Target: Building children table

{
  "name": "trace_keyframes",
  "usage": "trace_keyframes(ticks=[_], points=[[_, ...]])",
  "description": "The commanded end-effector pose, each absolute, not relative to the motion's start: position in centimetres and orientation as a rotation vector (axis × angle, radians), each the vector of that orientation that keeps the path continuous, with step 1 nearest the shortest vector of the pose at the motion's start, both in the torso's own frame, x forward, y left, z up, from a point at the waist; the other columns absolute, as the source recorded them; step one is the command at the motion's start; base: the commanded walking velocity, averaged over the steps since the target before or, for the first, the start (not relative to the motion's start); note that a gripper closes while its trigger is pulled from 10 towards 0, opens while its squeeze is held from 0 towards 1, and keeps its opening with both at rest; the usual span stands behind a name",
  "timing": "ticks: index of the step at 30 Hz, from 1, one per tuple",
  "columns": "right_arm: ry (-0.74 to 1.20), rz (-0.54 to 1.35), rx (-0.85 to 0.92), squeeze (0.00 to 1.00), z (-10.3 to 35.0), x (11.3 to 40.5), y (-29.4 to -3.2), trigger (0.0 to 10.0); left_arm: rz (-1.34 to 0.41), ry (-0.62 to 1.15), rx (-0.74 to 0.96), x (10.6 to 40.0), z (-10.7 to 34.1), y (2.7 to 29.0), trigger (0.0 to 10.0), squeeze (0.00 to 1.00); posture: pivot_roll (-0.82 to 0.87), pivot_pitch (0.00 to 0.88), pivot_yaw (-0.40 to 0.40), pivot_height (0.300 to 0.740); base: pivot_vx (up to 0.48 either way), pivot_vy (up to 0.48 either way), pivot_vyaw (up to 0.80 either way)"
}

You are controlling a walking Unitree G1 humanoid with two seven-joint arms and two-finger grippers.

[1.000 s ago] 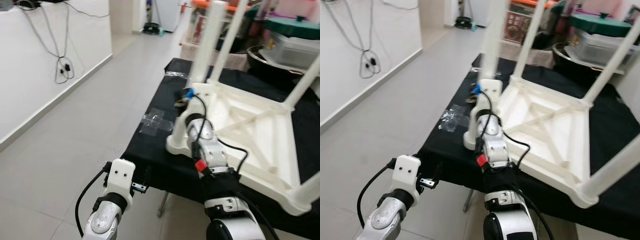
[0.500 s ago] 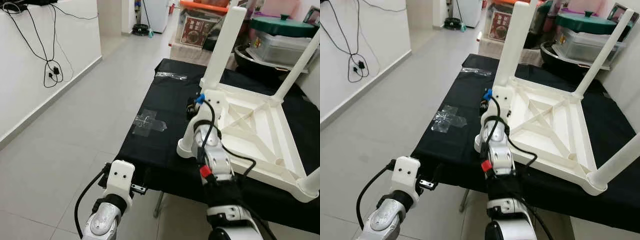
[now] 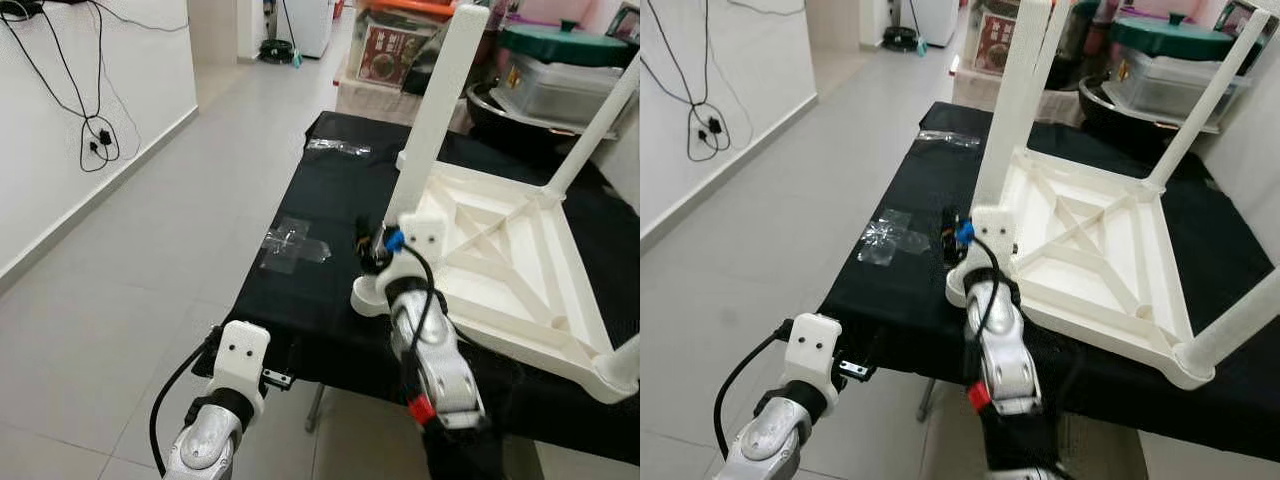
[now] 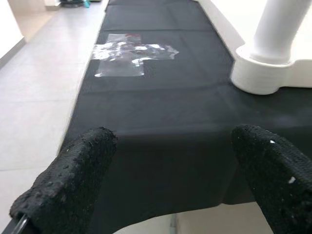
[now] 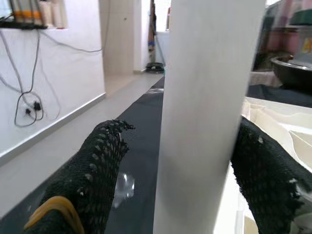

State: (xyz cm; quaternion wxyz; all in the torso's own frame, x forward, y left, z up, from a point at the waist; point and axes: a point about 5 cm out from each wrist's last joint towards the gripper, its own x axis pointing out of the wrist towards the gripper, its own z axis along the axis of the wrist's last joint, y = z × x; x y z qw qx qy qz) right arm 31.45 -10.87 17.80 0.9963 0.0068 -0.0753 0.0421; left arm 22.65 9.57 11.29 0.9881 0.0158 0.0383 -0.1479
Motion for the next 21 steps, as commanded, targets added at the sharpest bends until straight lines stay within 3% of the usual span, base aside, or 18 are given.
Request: trace_keyframes(ticks=[1,11,18,21], points=[[-0.158,0.103,0.005,0.00,17.5,30.8,-11.4,10.0,-0.300,0.095,0.026,22.6,10.9,9.7,10.0,0.00,0.09,0.020,-0.117,0.740,0.000,0.000,0.00],[-0.117,-0.064,-0.097,0.00,16.1,29.6,-15.4,10.0,-0.293,0.067,0.045,23.1,11.2,9.9,10.0,0.00,0.09,0.012,-0.106,0.740,0.000,0.000,0.00],[-0.099,-0.030,-0.090,0.00,15.4,29.1,-15.2,10.0,-0.299,0.054,0.079,23.1,11.2,10.0,10.0,0.00,0.09,0.007,-0.105,0.740,0.000,0.000,0.00],[-0.086,-0.015,-0.082,0.00,15.0,28.8,-14.8,10.0,-0.313,0.050,0.109,23.1,11.2,9.8,10.0,0.00,0.09,0.005,-0.106,0.740,0.000,-0.480,0.00]])
